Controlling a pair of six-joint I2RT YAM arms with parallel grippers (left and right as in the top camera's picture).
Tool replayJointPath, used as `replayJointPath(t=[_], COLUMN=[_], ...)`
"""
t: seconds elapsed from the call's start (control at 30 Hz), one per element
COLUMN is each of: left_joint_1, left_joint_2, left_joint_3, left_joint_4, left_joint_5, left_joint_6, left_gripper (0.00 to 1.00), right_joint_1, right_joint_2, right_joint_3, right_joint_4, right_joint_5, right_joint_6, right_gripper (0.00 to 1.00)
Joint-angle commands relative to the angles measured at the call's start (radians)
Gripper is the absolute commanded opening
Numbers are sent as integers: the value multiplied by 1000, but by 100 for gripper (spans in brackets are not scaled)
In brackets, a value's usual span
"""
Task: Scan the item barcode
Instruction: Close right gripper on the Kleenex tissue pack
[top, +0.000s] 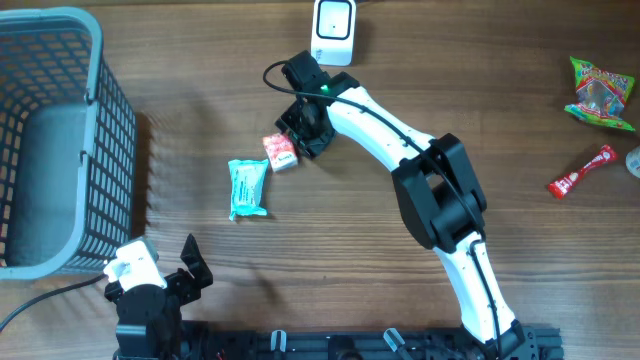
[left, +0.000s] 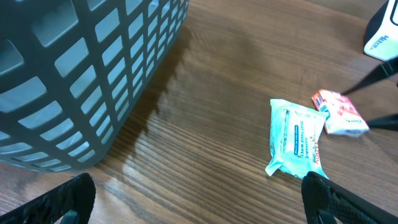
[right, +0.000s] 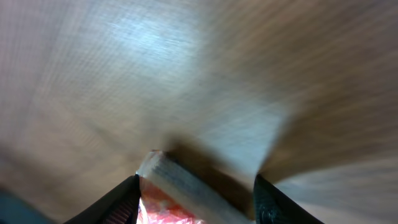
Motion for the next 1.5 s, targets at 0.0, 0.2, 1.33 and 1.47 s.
replayJointPath(t=[0.0,0.2,1.33,1.47], left_joint_1=[4,4,4,4], left_joint_2=[-3,-3,-3,-3], left_joint_3=[-4,-4,-4,-4], left_joint_4=[1,1,1,1], left_joint_5=[-10,-10,-10,-10], left_joint_6=[-5,-5,-5,-5], left_gripper=[100,100,100,100], right_joint_1=[-39,-114,136,137], right_joint_2=[19,-74,24,24], right_joint_3=[37,53,39,39], right_joint_4=[-150,-277,-53,-107], right_joint_5=[91,157,119,-22], right_joint_6=[-107,-272,-247,-384], right_gripper=[57,54,5,5])
